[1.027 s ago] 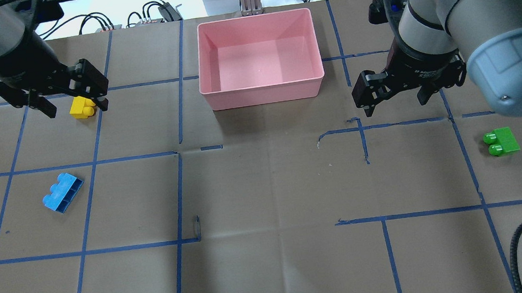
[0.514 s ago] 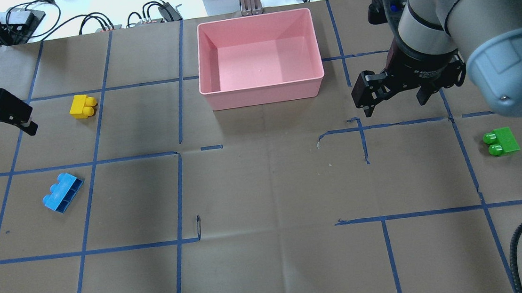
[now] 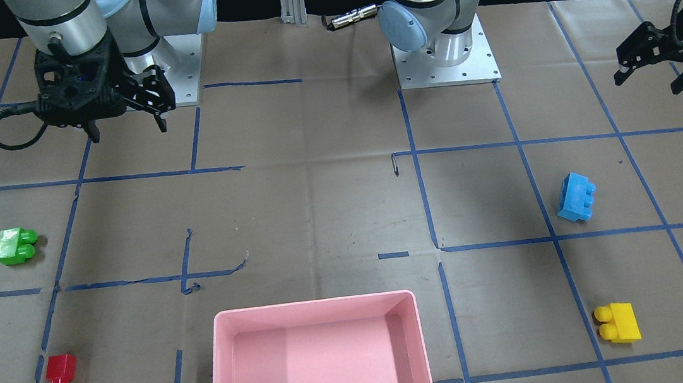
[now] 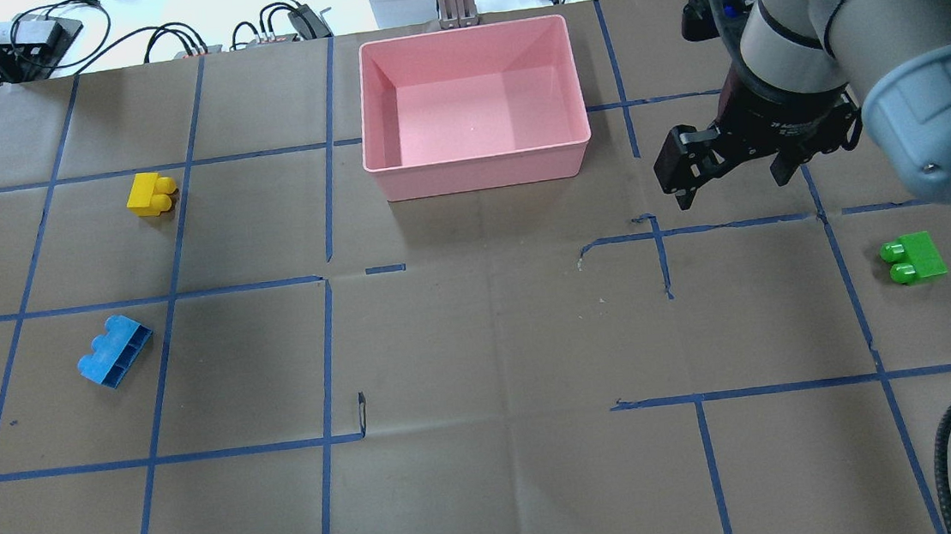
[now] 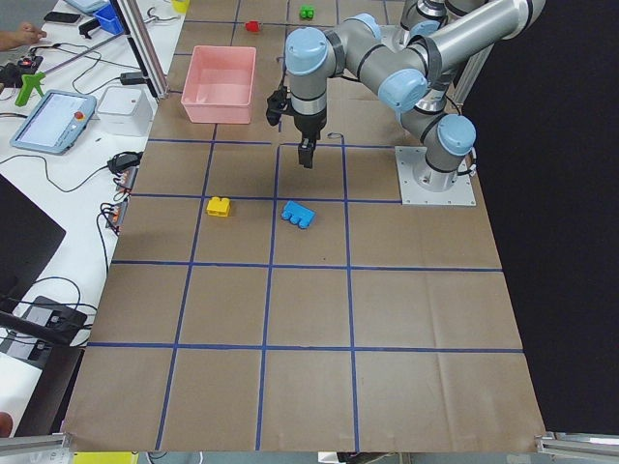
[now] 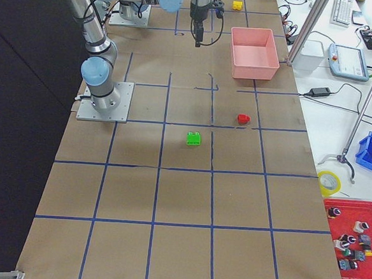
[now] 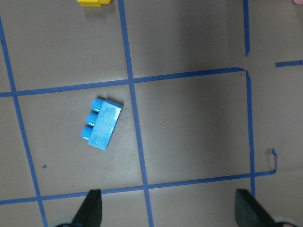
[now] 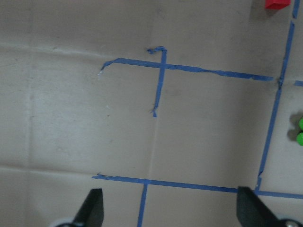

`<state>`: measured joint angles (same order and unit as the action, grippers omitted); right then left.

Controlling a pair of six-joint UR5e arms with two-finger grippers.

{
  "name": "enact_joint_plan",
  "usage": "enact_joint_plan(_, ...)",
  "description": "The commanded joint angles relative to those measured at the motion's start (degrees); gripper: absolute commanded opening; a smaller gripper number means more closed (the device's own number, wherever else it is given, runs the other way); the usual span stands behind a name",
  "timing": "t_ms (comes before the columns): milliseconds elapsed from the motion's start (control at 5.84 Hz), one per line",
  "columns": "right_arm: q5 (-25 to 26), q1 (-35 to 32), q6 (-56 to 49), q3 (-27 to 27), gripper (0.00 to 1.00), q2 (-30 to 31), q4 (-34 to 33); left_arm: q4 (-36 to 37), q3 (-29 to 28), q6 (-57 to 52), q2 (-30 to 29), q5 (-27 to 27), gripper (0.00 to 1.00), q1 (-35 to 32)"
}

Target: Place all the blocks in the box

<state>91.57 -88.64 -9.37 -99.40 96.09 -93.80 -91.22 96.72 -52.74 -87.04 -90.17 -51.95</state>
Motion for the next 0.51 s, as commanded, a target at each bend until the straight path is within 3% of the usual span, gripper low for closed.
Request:
enact_joint_plan(0, -0.7, 14.5, -16.8, -0.1, 0.99, -0.2, -0.3, 0.8, -0.1, -9.7, -1.5, 0.1, 0.99, 0.5)
enact_joint_plan(171, -0.5, 18.9, -19.1, -2.2, 0.99, -0.3, -4.5, 1.6, 0.0, -20.4, -1.3, 0.2, 0.99, 0.3)
enact_joint_plan(342, -0.2, 21.6, -18.5, -6.0, 0.99, -0.3, -11.3, 5.1, 0.6, -24.0, -1.5, 0.6, 0.99, -1.0)
